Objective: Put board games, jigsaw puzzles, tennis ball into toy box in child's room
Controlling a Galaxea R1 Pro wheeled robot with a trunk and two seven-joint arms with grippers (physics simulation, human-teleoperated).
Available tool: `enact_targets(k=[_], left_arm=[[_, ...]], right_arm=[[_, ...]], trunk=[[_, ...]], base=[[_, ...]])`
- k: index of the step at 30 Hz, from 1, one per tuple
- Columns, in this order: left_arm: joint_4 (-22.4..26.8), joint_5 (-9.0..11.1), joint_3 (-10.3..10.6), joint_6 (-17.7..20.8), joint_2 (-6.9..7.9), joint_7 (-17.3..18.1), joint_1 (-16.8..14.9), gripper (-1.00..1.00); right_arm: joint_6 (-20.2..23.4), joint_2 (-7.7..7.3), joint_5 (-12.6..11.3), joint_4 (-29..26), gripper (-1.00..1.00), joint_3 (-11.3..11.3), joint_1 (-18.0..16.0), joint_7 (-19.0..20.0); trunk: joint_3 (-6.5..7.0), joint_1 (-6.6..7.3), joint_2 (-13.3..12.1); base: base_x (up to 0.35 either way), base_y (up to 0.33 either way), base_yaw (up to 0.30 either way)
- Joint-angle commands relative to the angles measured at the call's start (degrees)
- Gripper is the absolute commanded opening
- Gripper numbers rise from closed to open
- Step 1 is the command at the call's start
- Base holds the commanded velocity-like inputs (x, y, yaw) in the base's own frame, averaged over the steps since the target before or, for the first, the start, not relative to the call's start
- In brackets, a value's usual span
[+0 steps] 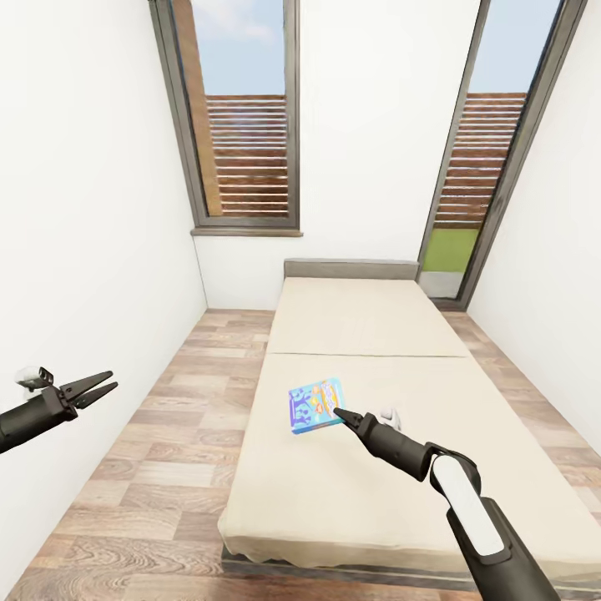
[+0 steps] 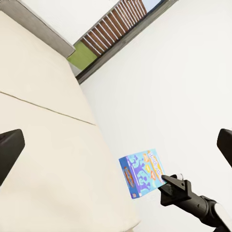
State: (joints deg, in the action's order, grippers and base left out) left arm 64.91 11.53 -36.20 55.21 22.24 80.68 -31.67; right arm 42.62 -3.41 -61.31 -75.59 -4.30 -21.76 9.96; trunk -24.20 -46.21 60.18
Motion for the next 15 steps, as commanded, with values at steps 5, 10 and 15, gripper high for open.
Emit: enact_targets(k=[5,10,15], left_arm=[[0.2,0.1,0.0,0.6,-0.01,0.4,-0.1,1.0],[0.2,0.1,-0.1,0.5,-0.01,0.4,-0.1,1.0],[0.2,0.1,0.0,0.6,-0.01,0.4,-0.1,1.0]], right_arm=[[0.1,0.09,0.1,0.1,-1.0,-0.2,0.0,0.2],[0.1,0.38,1.0,0.1,-1.0,-0.3,0.0,0.1],[0.1,0.57,3.3,0.1,-1.0,-0.2,0.0,0.1]], trunk=[[0.12,0.0,0.0],[0.49,0.22,-0.4],[1.56,1.32,-2.4]], base=[[0.0,-0.18,0.226],[0.0,-0.017,0.266],[0.0,-0.002,0.272]])
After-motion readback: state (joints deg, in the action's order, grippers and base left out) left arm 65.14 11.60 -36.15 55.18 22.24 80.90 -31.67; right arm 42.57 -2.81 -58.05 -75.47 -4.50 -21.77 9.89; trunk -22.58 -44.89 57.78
